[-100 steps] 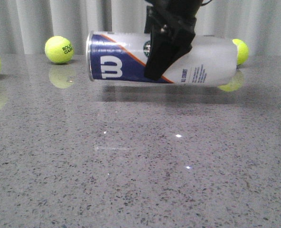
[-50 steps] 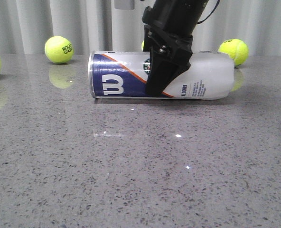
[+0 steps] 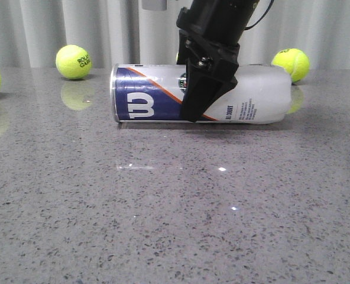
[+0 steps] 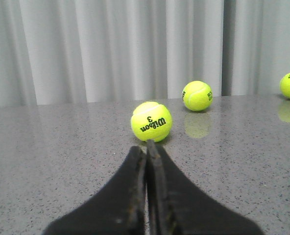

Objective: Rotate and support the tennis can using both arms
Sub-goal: 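Lower the can lying flat onto the table and open the right gripper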

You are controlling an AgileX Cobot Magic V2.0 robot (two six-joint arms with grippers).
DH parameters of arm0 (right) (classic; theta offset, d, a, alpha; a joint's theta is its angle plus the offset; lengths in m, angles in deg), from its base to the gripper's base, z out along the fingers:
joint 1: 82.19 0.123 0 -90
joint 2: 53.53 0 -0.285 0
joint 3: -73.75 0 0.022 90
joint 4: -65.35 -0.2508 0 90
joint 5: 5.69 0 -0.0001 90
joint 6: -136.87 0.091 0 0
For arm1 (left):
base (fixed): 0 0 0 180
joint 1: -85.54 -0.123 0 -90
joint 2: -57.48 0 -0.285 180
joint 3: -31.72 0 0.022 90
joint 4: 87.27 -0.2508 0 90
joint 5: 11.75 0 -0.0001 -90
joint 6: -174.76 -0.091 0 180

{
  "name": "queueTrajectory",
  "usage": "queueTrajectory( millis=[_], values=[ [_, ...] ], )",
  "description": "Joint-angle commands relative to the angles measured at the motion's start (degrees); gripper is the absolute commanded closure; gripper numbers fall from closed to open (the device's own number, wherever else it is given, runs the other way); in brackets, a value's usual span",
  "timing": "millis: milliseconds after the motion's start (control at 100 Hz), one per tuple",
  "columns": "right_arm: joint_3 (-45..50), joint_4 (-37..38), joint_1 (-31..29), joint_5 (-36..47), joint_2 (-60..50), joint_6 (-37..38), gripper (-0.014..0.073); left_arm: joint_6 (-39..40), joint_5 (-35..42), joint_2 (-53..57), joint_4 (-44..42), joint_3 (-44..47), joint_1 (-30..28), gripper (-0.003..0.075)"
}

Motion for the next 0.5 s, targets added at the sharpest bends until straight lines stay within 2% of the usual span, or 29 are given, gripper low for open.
queueTrajectory(
  millis=[0, 490],
  values=[
    [-1.76, -1.53, 0.04, 0.52, -3.52, -0.51, -0.0054, 0.62, 4.32, 2.19, -0.1, 2.72, -0.16, 0.0741],
    [-1.76, -1.48, 0.04, -0.46, -6.86, -0.51, -0.0054, 0.62, 4.32, 2.19, -0.1, 2.72, -0.16, 0.0741]
  ],
)
